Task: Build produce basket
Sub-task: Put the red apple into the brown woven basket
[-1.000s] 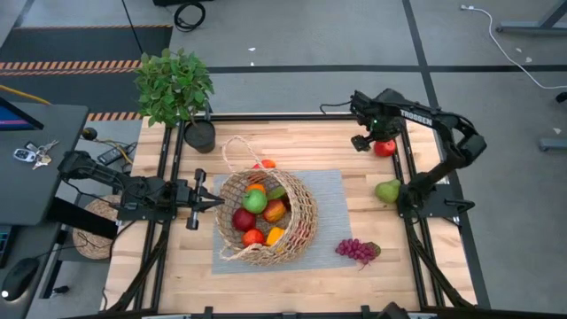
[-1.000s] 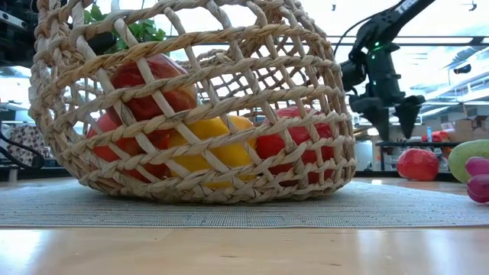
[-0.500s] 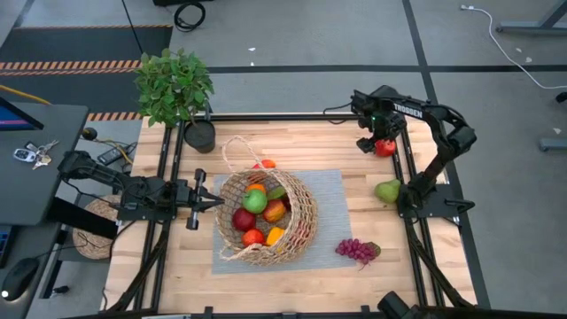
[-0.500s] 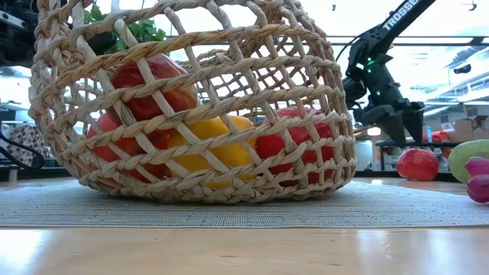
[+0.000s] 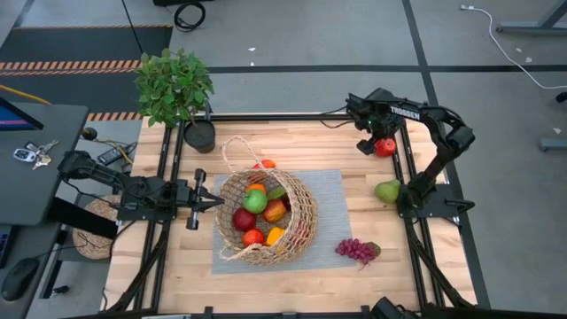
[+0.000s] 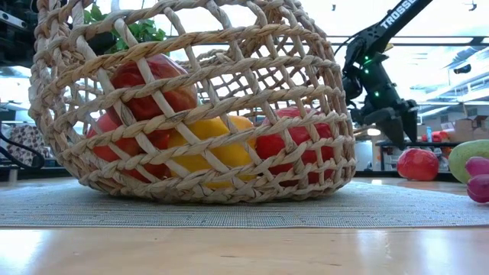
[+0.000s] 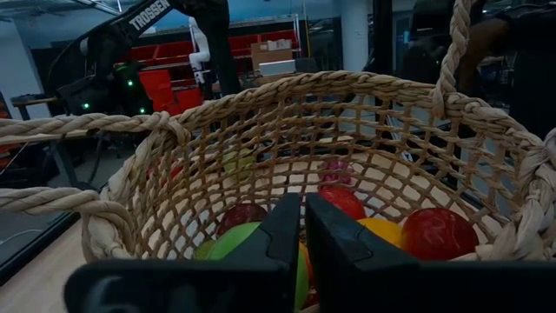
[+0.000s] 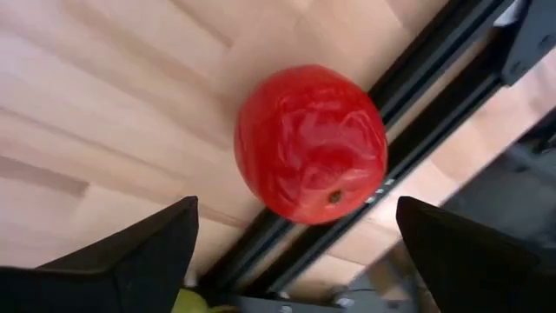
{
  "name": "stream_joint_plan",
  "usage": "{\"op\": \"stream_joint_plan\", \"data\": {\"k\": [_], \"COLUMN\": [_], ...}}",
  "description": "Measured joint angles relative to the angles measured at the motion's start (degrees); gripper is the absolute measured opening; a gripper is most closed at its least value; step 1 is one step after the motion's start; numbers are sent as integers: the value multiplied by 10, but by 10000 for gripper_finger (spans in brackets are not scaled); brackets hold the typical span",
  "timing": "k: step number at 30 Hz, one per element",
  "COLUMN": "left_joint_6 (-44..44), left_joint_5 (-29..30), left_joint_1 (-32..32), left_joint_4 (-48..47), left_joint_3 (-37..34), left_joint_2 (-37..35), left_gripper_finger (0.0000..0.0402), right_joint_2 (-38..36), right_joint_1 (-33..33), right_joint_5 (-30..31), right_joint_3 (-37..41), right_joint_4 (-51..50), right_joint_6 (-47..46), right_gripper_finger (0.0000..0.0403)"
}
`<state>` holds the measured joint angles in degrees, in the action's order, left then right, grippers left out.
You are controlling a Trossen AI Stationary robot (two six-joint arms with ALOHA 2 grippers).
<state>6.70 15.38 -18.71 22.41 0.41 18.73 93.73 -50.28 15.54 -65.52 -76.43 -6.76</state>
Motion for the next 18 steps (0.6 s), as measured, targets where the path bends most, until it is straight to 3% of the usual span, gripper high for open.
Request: {"op": "stream_joint_plan", "data": {"k": [5,12,18], "left_joint_6": [0,0,0], "left_joint_5": [0,0,0], "left_joint_1": [0,0,0], "left_joint_4": [0,0,0], "left_joint_3": [0,0,0], "left_joint_2": [0,0,0], "left_gripper_finger": [31,35,28], "right_joint_2": [0,0,0], "right_joint_1": [21,41,71], "right_joint_5": [39,61,65], "right_joint_3": [0,0,13], "right_joint_4": [12,-36,-30], "right_joint_6": [43,-13,51], "right_gripper_finger": [392,391,381]}}
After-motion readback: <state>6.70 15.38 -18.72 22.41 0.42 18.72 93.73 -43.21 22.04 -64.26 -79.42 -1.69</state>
